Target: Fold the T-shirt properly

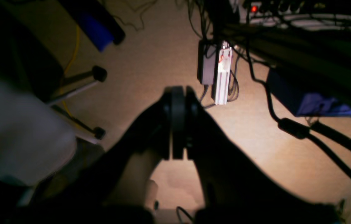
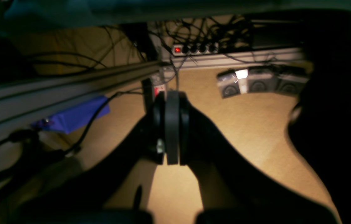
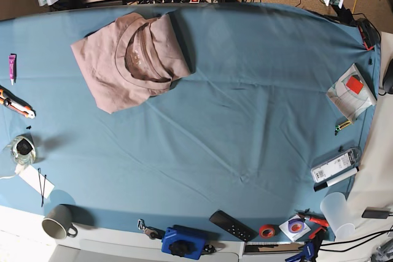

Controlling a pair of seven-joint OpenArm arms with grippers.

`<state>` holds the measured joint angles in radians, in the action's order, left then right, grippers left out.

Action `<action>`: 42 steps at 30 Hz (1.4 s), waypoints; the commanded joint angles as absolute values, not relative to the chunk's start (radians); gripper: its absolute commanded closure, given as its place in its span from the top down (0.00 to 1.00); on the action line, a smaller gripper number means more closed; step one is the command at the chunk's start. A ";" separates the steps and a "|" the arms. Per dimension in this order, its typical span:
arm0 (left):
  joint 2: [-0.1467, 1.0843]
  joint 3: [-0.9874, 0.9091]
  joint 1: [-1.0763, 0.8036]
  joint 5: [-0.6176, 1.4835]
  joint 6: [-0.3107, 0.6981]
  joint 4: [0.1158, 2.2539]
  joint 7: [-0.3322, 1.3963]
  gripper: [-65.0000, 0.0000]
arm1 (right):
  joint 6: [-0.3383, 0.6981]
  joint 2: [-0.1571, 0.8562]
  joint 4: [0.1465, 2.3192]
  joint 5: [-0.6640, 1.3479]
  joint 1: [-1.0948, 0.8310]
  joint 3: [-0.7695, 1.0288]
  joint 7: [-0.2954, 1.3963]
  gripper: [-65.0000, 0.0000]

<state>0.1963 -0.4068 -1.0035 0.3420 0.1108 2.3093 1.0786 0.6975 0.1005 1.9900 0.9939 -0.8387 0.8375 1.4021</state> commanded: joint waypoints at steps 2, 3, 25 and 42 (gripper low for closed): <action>0.199 -0.411 -1.019 0.344 0.111 2.285 1.069 0.00 | 0.698 0.117 1.933 0.968 -0.853 0.797 1.396 0.00; 0.199 -0.411 -1.019 0.345 0.111 2.264 1.063 0.00 | 0.698 0.117 1.897 0.951 -0.852 0.775 1.396 0.00; 0.175 -0.408 -0.565 0.360 0.342 1.206 0.786 0.00 | 0.698 0.252 1.098 0.514 -0.507 0.392 1.020 0.00; 0.170 -0.408 -0.255 0.039 0.288 0.604 0.331 0.00 | 0.526 0.252 0.615 0.014 -0.208 -0.038 0.289 0.00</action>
<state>0.1619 -0.4068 -0.2531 0.0345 0.2813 0.5961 0.3332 0.5137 0.2352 0.6075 0.0071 -0.2085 -0.0425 0.2970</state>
